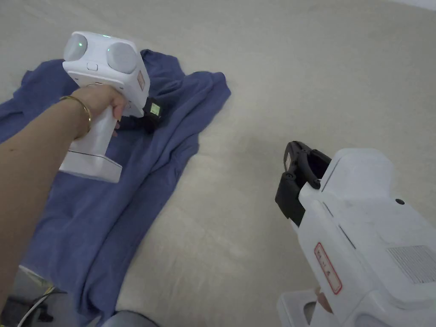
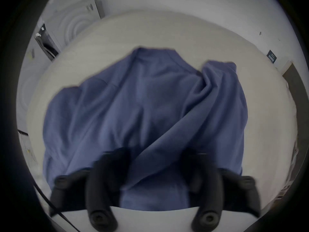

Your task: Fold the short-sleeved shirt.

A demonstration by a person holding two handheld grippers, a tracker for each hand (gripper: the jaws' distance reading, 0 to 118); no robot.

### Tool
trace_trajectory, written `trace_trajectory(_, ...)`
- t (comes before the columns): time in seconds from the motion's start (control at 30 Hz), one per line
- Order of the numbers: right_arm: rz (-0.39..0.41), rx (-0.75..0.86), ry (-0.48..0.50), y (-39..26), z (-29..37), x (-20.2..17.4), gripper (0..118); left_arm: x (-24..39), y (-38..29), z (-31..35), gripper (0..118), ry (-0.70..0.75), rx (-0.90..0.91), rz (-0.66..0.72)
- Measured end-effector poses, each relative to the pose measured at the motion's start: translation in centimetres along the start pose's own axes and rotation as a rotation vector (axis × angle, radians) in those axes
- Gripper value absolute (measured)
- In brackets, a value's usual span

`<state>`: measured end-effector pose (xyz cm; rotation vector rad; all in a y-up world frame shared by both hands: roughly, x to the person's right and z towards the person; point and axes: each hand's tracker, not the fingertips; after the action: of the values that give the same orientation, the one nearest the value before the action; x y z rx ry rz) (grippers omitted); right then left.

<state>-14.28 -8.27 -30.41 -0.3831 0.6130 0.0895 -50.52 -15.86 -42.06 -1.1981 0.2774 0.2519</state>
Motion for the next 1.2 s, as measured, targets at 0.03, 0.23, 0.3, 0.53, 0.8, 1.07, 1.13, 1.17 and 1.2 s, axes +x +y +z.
trace_trajectory(0.03,-0.003,-0.003,-0.002,-0.1,0.0,0.1,0,0.1,0.1,0.3,34,0.008,0.027,0.032)
trace_trajectory(0.23,-0.023,-0.011,-0.014,-0.3,0.7,0.4,0,0.9,-0.2,1.0,0,0.042,0.009,-0.071)
trace_trajectory(0.3,-0.026,-0.012,-0.019,-0.2,1.1,0.5,0,1.0,-0.9,1.7,0,0.05,0.057,-0.052)
trace_trajectory(0.53,-0.025,0.012,-0.039,0.5,2.6,0.1,0,-0.3,-4.1,8.1,0,-0.033,0.343,0.118)
trace_trajectory(0.8,-0.022,0.088,-0.054,1.3,3.4,-0.2,0,-1.5,-6.9,18.2,0,0.015,0.518,0.168)
trace_trajectory(1.07,-0.005,0.188,-0.066,2.7,7.2,-0.7,0,-0.4,-7.7,30.9,0,-0.036,0.729,0.168)
trace_trajectory(1.13,-0.009,0.215,-0.07,3.0,8.2,-0.5,0,0.8,-7.2,34.9,0,-0.054,0.799,0.152)
trace_trajectory(1.17,-0.013,0.23,-0.076,3.2,8.7,-0.4,0,1.6,-7.0,37.0,0,-0.088,0.834,0.141)
trace_trajectory(1.2,-0.019,0.248,-0.088,3.4,9.3,-0.1,0,2.5,-6.5,38.9,0,-0.106,0.863,0.126)
